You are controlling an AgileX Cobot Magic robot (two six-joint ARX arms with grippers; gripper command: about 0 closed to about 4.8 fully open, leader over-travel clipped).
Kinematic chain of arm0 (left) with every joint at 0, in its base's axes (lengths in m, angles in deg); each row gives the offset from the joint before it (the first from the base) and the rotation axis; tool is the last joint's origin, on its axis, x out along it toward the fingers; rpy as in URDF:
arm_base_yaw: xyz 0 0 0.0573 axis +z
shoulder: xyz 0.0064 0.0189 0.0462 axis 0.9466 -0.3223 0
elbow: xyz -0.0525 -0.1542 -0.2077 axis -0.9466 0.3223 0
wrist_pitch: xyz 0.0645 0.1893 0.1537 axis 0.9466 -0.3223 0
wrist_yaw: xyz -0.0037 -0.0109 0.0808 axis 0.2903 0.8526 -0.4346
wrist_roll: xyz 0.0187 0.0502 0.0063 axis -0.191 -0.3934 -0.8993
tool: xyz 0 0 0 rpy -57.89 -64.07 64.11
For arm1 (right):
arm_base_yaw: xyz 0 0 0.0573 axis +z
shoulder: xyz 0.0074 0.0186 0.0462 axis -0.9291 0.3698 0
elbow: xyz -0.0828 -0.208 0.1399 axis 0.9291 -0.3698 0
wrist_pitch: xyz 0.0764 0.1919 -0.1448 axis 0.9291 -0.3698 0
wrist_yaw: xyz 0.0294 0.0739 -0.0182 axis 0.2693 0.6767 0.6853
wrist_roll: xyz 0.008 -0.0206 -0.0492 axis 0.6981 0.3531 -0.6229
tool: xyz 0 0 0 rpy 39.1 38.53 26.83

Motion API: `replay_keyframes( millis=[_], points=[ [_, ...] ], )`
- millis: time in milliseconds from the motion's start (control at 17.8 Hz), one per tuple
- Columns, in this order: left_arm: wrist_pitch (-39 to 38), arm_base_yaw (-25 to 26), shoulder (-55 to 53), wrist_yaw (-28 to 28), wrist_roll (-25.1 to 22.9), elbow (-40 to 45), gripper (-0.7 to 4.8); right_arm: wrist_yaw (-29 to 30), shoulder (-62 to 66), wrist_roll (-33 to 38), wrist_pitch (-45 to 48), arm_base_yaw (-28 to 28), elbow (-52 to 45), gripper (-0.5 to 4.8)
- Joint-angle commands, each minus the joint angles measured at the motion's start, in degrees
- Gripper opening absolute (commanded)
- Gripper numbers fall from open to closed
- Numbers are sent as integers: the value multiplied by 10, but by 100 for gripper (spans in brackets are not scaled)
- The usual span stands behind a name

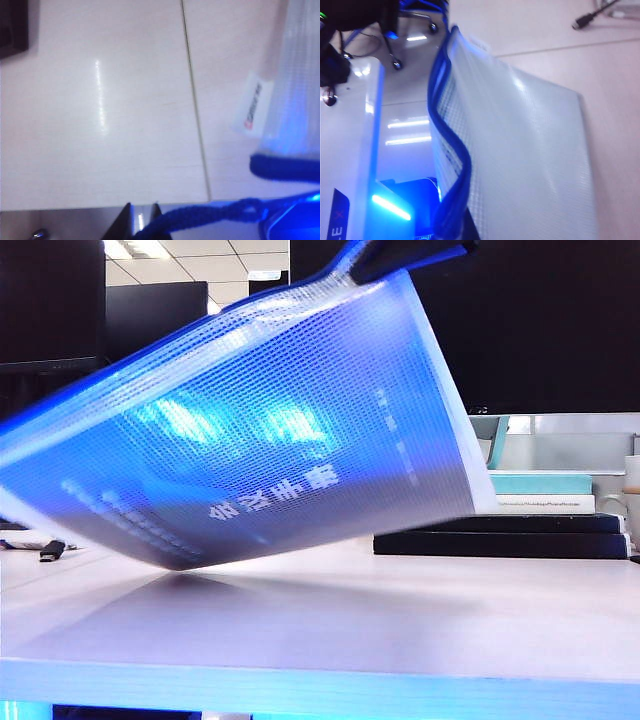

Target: Pick up the transparent plastic file bag with a blue zipper and open its zipper.

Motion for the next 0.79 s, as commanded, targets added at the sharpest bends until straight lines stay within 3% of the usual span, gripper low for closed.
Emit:
replay_keyframes(
  millis=[56,224,337,393,561,729,785],
  points=[
    [-5,1,1,-60,-5,-1,-6,-8,-5,-17,-25,-1,2,-1],
    [-4,1,1,-60,-5,-1,8,-28,-4,-17,-32,-1,1,-1],
    [9,1,1,15,0,-3,433,-80,-3,-17,-45,-1,-4,-1],
    [14,1,1,48,1,-4,479,-102,-3,-17,-46,-1,-8,-1],
    [48,1,2,184,0,-7,479,-227,5,-16,-62,-2,-16,-1],
    [83,1,1,221,1,-7,479,-285,25,-14,-73,-7,-16,-1],
    [88,1,1,227,2,-9,479,-335,35,-10,-76,-7,-16,2]
  ],
)
